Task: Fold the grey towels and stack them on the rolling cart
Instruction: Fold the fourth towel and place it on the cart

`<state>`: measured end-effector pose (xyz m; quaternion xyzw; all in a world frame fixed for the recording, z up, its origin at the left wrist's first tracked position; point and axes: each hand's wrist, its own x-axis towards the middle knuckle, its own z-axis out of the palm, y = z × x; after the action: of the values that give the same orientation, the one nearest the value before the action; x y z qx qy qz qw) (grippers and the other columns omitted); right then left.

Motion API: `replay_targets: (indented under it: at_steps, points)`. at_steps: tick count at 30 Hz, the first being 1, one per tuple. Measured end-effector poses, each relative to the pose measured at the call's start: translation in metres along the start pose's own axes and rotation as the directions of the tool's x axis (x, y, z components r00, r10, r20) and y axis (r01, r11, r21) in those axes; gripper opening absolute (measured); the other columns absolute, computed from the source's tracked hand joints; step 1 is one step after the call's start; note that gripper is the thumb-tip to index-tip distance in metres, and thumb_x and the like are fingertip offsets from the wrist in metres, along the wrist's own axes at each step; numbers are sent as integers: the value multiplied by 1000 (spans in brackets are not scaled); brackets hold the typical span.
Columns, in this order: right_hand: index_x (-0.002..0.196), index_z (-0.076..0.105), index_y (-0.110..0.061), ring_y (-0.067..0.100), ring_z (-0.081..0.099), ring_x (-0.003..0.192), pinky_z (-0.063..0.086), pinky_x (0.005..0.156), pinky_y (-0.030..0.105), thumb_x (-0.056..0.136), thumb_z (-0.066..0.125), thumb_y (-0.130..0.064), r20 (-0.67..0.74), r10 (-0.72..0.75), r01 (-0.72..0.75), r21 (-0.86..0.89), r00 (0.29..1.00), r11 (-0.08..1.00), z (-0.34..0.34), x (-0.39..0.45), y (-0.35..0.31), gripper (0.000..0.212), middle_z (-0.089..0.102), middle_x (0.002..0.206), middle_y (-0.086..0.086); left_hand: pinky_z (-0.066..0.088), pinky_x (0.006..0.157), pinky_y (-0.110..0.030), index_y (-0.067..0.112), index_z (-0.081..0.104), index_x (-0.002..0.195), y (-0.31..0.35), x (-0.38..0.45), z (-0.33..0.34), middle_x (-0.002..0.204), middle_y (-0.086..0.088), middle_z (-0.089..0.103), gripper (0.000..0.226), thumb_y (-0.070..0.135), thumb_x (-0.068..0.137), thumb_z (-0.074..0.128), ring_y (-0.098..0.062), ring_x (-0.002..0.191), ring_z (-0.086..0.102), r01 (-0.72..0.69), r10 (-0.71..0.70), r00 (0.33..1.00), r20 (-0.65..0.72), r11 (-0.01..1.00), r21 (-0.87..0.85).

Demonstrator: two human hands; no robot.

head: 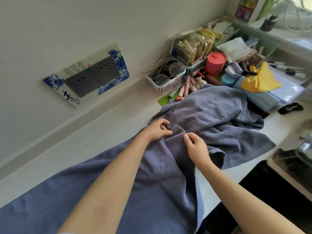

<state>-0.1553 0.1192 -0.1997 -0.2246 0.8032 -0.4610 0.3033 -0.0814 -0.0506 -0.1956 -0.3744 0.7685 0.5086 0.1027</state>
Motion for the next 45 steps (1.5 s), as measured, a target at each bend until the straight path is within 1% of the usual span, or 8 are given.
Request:
replay_targets:
  at_steps: [7,13,17,26,28,34,41,45]
  points:
    - [104,53,-16,11,53,94,35,79,23,95,50,-34,6,113,-111,223,994,968,9,11,-25,21,58,92,-9,47,67,-13,12,67,88,6,-8,-7,78,2,65,7,18,85,70,-6,71,58,-42,43,999,2,987,-154]
    - [76,58,5,13,43,65,35,61,32,90,61,-31,80,-113,89,255,990,963,0,16,-52,39,50,66,5,41,53,-15,11,67,83,28,-31,-25,61,5,63,7,12,89,62,-4,54,50,-131,128,991,-41,862,-489]
    - [83,70,-11,11,56,78,46,77,35,91,59,-22,44,-150,121,392,988,912,-7,13,-77,17,66,78,2,52,66,-19,8,63,91,26,-52,-31,76,-1,68,12,16,93,54,-7,69,63,-33,150,977,152,808,-588]
    - [83,69,-22,21,54,84,48,78,33,56,83,-49,234,-281,-4,775,931,632,-24,-12,-134,40,56,86,10,30,56,-17,19,57,72,55,-104,-85,57,13,52,25,26,96,51,-1,54,43,-55,58,929,367,998,-20]
    - [90,66,-20,23,55,91,48,84,36,69,74,-41,222,-254,-51,839,941,542,-29,-19,-151,31,58,91,9,27,57,-21,18,56,67,64,-114,-96,57,7,46,29,28,95,53,-6,56,37,-68,38,937,347,995,76]
    - [104,61,-25,14,63,101,52,88,29,96,47,-26,18,-99,26,905,995,424,-60,-23,-165,17,66,108,0,30,99,-29,19,64,89,92,-124,-129,96,6,64,22,37,92,53,-10,101,54,-211,224,968,112,970,-123]
    - [99,66,-28,19,67,90,55,79,36,96,48,-32,-177,90,138,934,980,329,-117,-14,-132,18,72,95,0,49,92,-27,13,70,104,122,-82,-110,107,-2,70,28,28,81,74,-17,103,65,-144,61,955,289,950,276]
    - [89,64,-21,14,63,80,52,75,30,97,49,-28,-353,220,209,845,909,493,-143,-8,-81,18,70,78,-5,45,94,-28,20,72,93,129,-45,-101,100,3,68,29,43,76,74,-14,101,62,-92,11,985,170,875,476]
